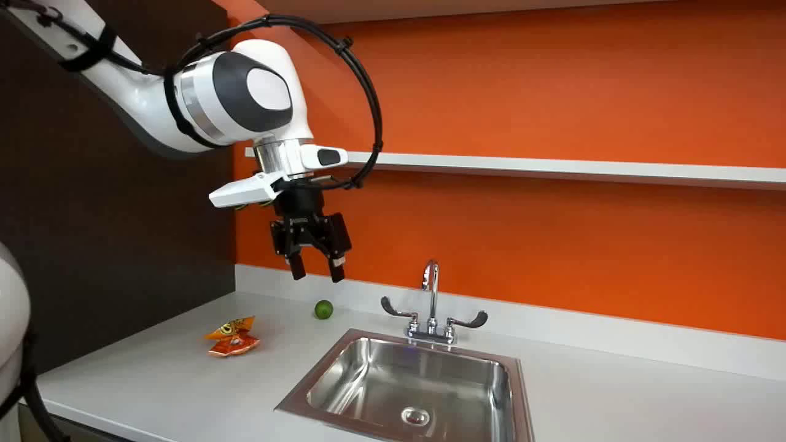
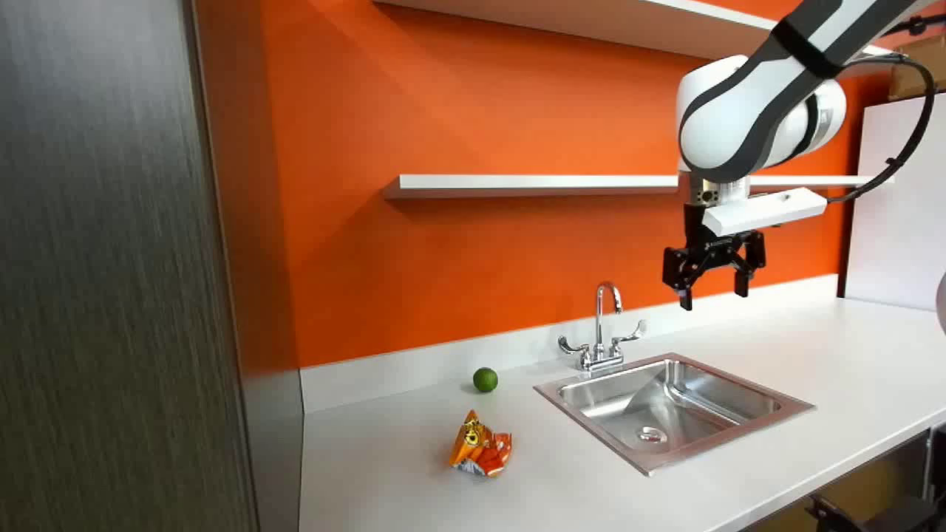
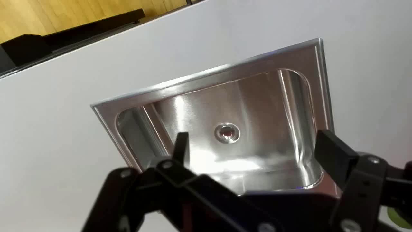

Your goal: Put the orange packet in the sink.

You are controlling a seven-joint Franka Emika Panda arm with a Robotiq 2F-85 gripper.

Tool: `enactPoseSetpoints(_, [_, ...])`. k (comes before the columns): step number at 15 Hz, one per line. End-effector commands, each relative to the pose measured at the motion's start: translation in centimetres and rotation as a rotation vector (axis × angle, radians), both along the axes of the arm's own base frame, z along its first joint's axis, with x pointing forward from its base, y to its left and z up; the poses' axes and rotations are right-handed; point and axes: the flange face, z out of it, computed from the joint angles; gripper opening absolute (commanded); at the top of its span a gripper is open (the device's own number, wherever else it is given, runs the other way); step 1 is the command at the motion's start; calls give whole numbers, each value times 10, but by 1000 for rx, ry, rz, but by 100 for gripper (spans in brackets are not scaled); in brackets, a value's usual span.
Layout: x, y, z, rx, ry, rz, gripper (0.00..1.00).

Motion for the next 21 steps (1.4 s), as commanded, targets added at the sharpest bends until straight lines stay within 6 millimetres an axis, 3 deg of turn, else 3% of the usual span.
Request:
enactPoseSetpoints(1, [0,0,1,1,1,0,100])
enactPoseSetpoints(5, [6,9,-6,34,33,81,100])
enactPoseSetpoints(14, [30,89,-54,144,153,417,100])
enactPoseSetpoints(21, [66,150,-101,144,199,590,100])
